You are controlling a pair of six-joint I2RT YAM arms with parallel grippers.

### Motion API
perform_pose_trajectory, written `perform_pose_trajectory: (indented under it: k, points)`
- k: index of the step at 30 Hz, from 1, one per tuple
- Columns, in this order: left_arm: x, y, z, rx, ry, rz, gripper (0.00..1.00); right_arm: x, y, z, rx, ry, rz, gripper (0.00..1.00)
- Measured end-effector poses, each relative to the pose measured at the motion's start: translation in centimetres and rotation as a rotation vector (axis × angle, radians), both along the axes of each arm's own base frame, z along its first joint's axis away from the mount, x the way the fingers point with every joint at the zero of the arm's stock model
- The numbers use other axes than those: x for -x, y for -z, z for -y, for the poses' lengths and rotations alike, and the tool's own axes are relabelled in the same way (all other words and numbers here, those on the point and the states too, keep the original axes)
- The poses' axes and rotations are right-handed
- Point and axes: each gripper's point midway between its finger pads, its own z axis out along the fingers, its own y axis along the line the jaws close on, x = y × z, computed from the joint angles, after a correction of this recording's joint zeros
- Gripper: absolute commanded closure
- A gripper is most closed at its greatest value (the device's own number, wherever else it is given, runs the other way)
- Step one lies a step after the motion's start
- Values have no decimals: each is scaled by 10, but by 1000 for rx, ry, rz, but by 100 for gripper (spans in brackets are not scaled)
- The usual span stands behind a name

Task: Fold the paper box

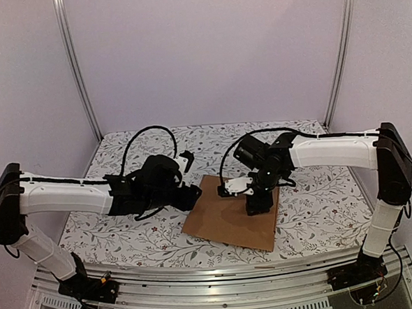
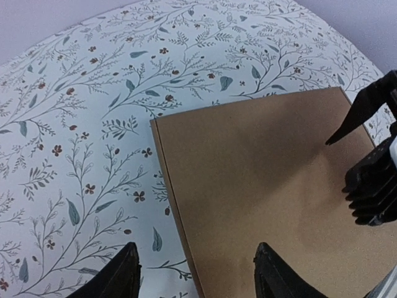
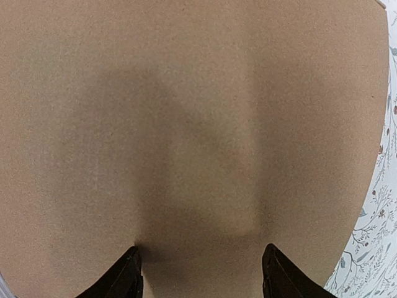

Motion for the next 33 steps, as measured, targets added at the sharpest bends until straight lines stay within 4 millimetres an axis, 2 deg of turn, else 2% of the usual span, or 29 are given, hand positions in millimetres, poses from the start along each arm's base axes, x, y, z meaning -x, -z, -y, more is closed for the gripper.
perform_pose_trajectory:
  k: [5, 9, 12, 14, 19, 26, 33]
  points:
    - [14, 40, 3, 4, 33, -95, 43, -2, -6, 7, -68, 46, -60, 33]
    - [23, 63, 1, 4, 52, -143, 43, -6, -33, 16, -166, 90, -94, 32]
    - [24, 74, 0, 18, 49, -144, 43, -14, -55, 27, -242, 139, -102, 32]
    - [22, 77, 4, 38, 47, -135, 44, -19, -62, 34, -271, 166, -110, 32]
    - [14, 78, 16, 80, 49, -113, 44, -25, -58, 47, -287, 210, -142, 32]
    - [12, 66, 13, 37, 63, -80, 40, -36, -56, 68, -291, 287, -158, 31]
    - [12, -8, 10, 125, 77, 22, 39, -46, -64, 108, -297, 368, -122, 28]
